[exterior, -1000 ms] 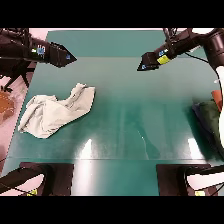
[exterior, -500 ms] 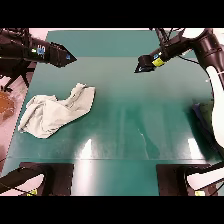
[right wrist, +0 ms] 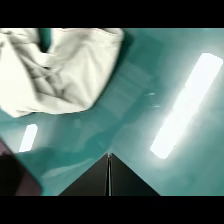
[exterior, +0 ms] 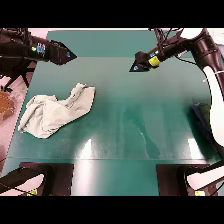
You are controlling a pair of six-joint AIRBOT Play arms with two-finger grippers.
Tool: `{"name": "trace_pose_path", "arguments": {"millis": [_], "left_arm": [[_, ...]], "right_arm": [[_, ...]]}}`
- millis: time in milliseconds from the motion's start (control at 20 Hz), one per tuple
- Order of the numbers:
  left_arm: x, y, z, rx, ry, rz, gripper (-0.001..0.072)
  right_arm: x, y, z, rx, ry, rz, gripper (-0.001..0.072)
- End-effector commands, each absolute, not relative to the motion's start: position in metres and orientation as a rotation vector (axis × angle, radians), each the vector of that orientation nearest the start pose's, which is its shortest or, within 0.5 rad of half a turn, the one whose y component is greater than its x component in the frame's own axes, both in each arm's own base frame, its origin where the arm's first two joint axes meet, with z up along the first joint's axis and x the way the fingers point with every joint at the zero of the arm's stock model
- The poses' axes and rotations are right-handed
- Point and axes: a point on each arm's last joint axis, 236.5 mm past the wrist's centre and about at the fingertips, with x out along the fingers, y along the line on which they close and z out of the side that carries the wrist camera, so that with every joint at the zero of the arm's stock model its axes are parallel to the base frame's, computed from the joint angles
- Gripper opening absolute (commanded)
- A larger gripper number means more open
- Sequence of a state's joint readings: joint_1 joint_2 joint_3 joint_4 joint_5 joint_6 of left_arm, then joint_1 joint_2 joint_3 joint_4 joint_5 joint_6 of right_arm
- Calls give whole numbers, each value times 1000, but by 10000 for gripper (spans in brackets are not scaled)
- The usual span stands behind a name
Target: Fold the shirts.
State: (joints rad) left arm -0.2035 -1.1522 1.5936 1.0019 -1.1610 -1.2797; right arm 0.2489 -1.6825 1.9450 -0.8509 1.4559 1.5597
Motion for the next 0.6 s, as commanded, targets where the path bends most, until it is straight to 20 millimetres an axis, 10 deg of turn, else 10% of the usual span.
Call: {"name": "trace_pose_path", "arguments": {"millis": [0,250,450,550], "left_arm": [[390,-201,278,-95,606,-705,25],[389,-208,287,-149,587,-725,24],[379,-178,245,-34,761,-622,27],[394,-105,226,36,827,-280,390]], "right_arm": [[408,295,178,489,1223,943,24],[397,304,205,569,1203,1038,24],[403,288,233,421,1006,1042,23],[415,260,217,263,988,893,23]]}}
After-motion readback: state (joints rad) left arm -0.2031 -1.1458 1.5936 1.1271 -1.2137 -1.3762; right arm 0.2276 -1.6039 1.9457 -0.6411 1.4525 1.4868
